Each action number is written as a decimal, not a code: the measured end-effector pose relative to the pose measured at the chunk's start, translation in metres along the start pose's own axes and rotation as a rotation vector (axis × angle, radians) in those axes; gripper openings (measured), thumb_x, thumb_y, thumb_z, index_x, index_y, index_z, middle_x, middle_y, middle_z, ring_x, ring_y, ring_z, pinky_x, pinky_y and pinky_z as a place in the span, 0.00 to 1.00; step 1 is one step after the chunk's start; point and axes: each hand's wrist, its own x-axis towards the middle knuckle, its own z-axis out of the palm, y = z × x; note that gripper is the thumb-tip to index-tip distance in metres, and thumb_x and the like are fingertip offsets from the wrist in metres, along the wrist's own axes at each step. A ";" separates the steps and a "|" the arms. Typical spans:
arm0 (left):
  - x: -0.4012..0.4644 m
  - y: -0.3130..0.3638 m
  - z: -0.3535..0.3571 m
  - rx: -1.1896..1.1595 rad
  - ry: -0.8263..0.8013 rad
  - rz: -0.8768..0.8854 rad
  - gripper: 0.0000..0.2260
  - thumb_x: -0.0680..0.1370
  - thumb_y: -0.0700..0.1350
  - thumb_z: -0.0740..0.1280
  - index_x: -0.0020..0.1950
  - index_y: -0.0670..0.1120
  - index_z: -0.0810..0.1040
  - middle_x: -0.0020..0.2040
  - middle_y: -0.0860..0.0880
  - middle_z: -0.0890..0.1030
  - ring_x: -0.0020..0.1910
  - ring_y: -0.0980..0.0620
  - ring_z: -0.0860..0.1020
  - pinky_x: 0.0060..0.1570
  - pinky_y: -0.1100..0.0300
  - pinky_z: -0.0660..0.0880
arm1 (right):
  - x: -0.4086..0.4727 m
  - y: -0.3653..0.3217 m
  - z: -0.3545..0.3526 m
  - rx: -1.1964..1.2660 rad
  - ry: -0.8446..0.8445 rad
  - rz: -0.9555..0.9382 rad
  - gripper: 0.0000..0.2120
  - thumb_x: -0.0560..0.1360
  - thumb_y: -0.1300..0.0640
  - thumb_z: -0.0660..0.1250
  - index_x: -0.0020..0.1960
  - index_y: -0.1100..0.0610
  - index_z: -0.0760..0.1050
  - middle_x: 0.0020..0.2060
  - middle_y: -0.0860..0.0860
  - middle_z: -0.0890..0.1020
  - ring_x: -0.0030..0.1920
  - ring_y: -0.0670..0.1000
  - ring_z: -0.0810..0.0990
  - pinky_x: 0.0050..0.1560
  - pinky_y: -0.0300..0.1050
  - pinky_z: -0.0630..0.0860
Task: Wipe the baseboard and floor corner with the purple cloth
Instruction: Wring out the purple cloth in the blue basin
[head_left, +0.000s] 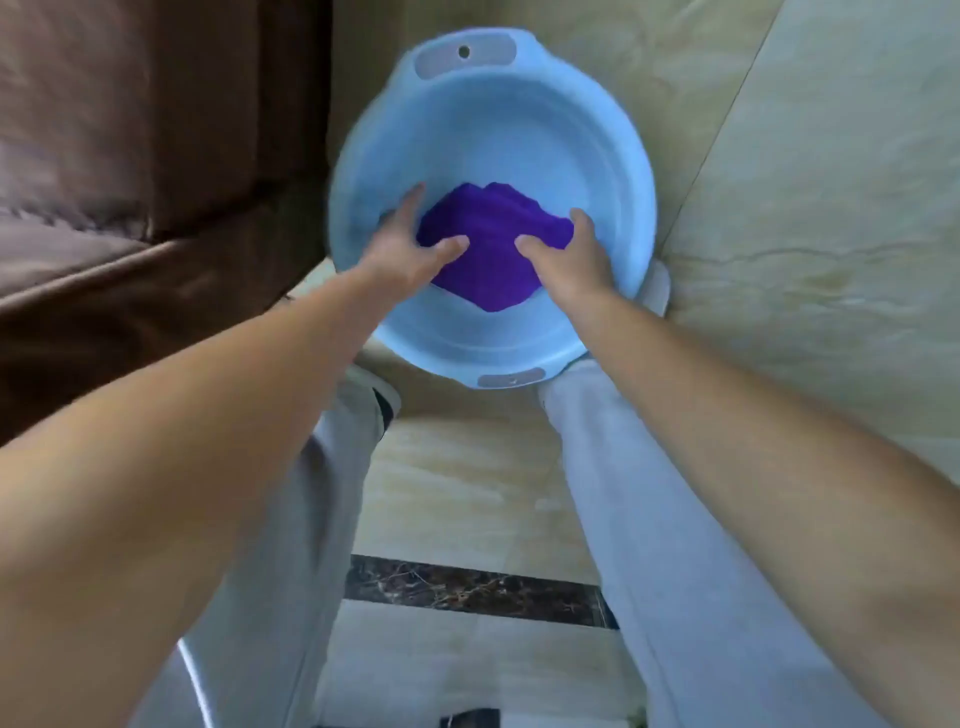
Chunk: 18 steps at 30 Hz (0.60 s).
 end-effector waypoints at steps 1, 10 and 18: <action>0.015 -0.010 0.011 -0.016 0.001 0.031 0.46 0.67 0.67 0.71 0.80 0.52 0.59 0.76 0.45 0.69 0.74 0.46 0.70 0.74 0.49 0.67 | 0.012 0.004 0.011 0.003 0.037 0.022 0.41 0.72 0.40 0.69 0.80 0.49 0.56 0.73 0.53 0.71 0.69 0.56 0.75 0.66 0.49 0.73; 0.018 -0.011 0.045 -0.333 -0.161 -0.053 0.41 0.72 0.51 0.75 0.80 0.50 0.60 0.73 0.48 0.74 0.67 0.46 0.77 0.63 0.43 0.78 | 0.030 -0.004 0.046 0.194 -0.097 0.110 0.08 0.66 0.53 0.67 0.46 0.52 0.77 0.41 0.51 0.83 0.44 0.57 0.83 0.47 0.52 0.83; -0.106 0.033 -0.018 -0.447 -0.070 -0.154 0.19 0.76 0.61 0.69 0.65 0.57 0.77 0.65 0.52 0.78 0.64 0.48 0.78 0.53 0.50 0.81 | -0.111 -0.055 -0.033 0.102 -0.061 0.068 0.11 0.55 0.54 0.64 0.37 0.54 0.73 0.35 0.52 0.76 0.37 0.54 0.72 0.38 0.46 0.66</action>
